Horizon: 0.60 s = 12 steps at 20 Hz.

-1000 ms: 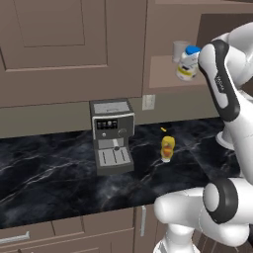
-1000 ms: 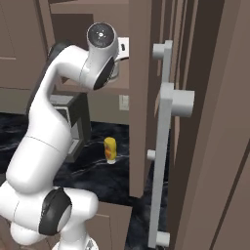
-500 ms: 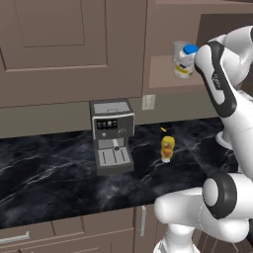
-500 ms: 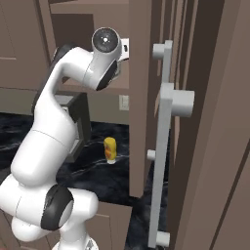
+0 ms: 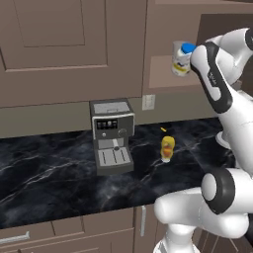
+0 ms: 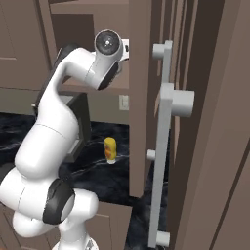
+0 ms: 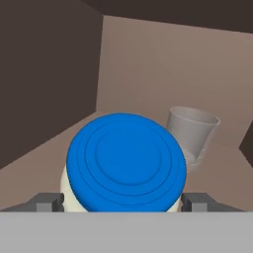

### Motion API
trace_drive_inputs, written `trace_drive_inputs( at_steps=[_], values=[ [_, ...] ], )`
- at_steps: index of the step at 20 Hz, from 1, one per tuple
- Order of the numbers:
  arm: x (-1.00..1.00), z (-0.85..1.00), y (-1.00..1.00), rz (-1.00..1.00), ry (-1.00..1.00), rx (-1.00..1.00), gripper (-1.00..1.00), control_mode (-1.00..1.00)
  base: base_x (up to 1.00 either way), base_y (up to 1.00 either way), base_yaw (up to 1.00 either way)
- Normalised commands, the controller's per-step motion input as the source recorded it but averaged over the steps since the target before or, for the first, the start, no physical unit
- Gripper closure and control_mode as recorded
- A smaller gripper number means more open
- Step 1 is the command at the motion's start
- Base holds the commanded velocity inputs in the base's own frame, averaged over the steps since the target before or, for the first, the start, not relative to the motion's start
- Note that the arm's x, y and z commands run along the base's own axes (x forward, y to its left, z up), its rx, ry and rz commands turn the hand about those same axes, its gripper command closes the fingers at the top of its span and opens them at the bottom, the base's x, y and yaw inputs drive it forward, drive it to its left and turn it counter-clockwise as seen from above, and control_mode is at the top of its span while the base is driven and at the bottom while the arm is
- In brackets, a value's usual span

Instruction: Pick the mayonnaise and mustard from the counter and place them in the cabinet.

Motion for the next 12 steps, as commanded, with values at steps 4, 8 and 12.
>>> trace_drive_inputs(
  at_steps=[4, 8, 12],
  values=[
    [0.36, -0.13, 0.00, 0.00, 0.00, 0.00, -1.00, -1.00, 0.00, 0.00, 0.00],
    [0.20, -0.04, 0.00, 0.02, 0.00, 0.01, -1.00, -1.00, 0.00, 0.00, 0.00],
    [0.02, 0.00, 0.00, 0.03, 0.00, 0.03, -1.00, -1.00, 0.00, 0.00, 0.00]
  ],
)
